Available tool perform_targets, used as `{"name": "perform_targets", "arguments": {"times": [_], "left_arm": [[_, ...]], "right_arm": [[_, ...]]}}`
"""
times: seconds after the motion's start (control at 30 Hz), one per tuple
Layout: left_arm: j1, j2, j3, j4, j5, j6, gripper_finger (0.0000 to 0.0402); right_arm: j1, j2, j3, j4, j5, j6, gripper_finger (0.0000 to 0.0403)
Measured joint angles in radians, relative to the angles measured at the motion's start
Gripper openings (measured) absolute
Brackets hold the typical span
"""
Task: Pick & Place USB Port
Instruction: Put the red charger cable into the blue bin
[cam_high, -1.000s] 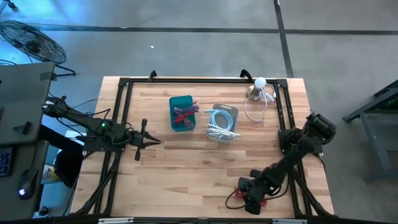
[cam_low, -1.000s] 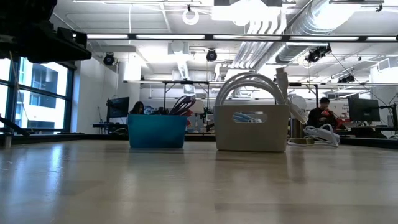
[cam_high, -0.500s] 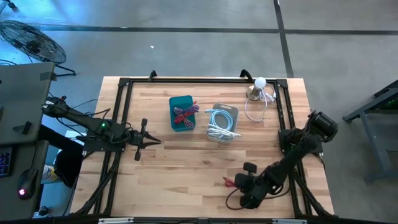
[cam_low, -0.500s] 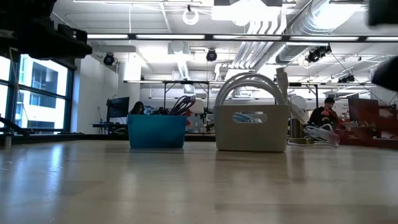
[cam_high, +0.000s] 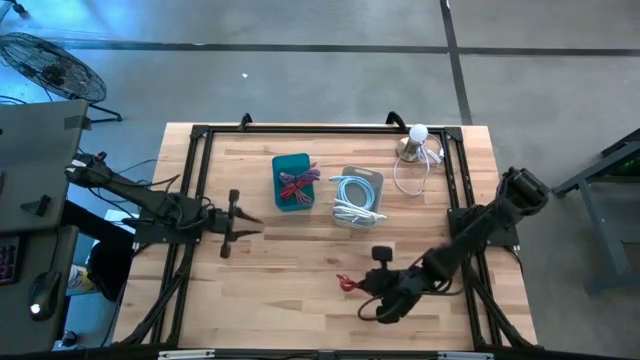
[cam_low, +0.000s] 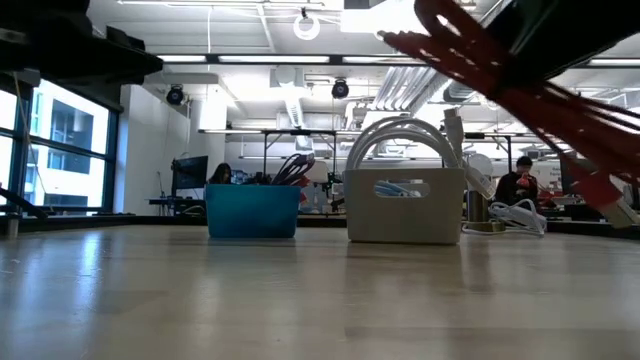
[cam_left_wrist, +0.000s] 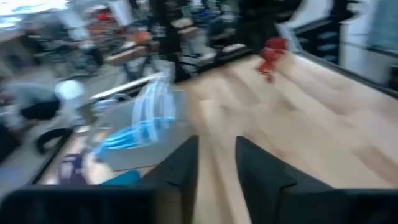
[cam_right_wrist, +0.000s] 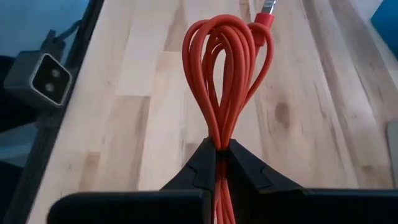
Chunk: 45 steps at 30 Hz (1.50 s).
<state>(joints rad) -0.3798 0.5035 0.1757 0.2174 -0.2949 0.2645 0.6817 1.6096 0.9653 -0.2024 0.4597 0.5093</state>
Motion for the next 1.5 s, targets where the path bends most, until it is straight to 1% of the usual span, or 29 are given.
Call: {"name": "perform_targets", "arguments": {"times": [0.2,0.33,0.47,0.6,0.7,0.87,1.03,1.1,1.33,1.5], "left_arm": [[0.000,0.011,0.001,0.092,-0.212,-0.009,0.0216],[0.000,0.012,0.001,0.107,-0.202,-0.069,0.0275],[0.000,0.012,0.001,0.107,-0.155,-0.123,0.0306],[0.000,0.028,0.001,0.130,-0.138,-0.139,0.0316],[0.000,0.049,0.001,0.142,-0.139,-0.139,0.0317],[0.000,0.099,0.001,0.213,-0.125,-0.140,0.0317],[0.000,0.173,0.001,0.324,-0.115,-0.130,0.0317],[0.000,0.208,0.001,0.369,-0.115,-0.116,0.0317],[0.000,0.373,0.001,0.602,-0.116,-0.111,0.0317],[0.000,0.471,0.013,0.724,-0.167,-0.109,0.0317]], "right_arm": [[-0.048,0.000,0.000,0.005,-0.029,-0.118,0.0010],[-0.095,0.000,0.000,0.025,-0.041,-0.219,0.0010],[-0.171,-0.001,0.000,0.137,-0.080,-0.392,0.0009],[-0.256,-0.002,0.001,0.289,-0.189,-0.568,0.0009],[-0.321,-0.002,0.002,0.373,-0.258,-0.666,0.0009],[-0.423,-0.002,0.002,0.435,-0.377,-0.732,0.0009],[-0.480,-0.002,0.002,0.509,-0.466,-0.782,0.0009],[-0.494,-0.002,0.003,0.532,-0.484,-0.795,0.0009],[-0.513,-0.003,0.057,0.475,-0.496,-0.827,0.0009],[-0.512,-0.003,0.075,0.468,-0.497,-0.833,0.0009]]}}
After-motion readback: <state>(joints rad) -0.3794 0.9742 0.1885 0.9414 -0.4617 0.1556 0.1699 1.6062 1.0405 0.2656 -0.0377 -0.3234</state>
